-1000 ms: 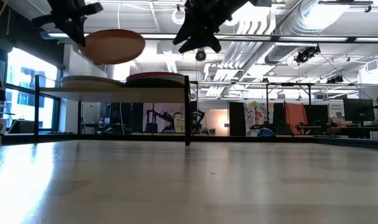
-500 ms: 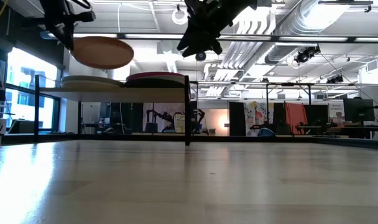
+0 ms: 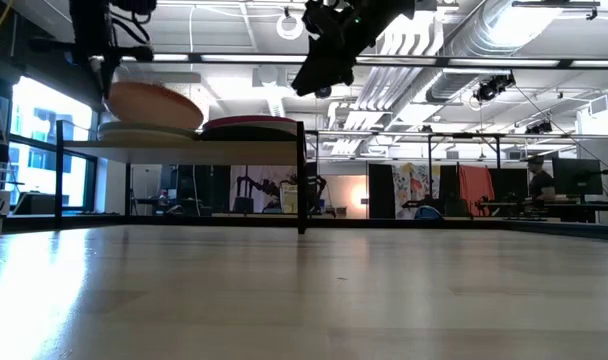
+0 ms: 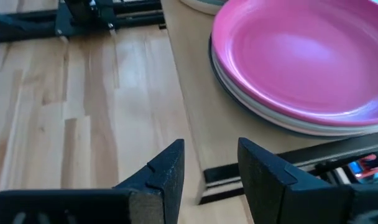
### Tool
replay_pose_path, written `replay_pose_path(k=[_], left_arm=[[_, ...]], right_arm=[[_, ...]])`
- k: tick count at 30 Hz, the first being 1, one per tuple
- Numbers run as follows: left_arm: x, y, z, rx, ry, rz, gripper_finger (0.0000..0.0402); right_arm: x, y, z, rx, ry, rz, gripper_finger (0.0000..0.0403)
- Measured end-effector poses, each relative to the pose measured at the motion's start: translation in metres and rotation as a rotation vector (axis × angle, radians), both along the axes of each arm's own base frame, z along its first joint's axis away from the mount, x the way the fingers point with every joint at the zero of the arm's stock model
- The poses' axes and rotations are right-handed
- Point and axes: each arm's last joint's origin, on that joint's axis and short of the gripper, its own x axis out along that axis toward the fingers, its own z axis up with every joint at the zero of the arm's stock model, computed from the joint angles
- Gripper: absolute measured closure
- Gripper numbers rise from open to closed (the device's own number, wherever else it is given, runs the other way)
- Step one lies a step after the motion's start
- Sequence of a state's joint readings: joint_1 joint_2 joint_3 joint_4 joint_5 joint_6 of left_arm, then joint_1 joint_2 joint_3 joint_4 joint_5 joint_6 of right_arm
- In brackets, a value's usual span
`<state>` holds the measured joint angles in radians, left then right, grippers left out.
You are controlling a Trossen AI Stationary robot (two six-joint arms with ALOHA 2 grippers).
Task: Place and stack plates onto a shelf
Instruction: Stack the brown plate on the grey plate on the shelf
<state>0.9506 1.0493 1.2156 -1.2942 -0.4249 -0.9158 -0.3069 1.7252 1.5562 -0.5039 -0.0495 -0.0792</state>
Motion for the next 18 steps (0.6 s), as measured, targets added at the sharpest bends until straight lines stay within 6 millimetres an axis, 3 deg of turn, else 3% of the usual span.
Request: replay_pose_path(k=[7, 18], left_arm=[[0.005, 0.014, -0.009, -0.062, 0.001, 0.033, 0.0401], [0.006, 0.014, -0.012, -0.117, -0.039, 0.017, 0.0373]], right_arm=[[-0.006, -0.009, -0.003, -0.021, 0.049, 0.003, 0.0274], [-0.011, -0.016, -0.006, -0.034, 0.101, 0.008, 0.0274]])
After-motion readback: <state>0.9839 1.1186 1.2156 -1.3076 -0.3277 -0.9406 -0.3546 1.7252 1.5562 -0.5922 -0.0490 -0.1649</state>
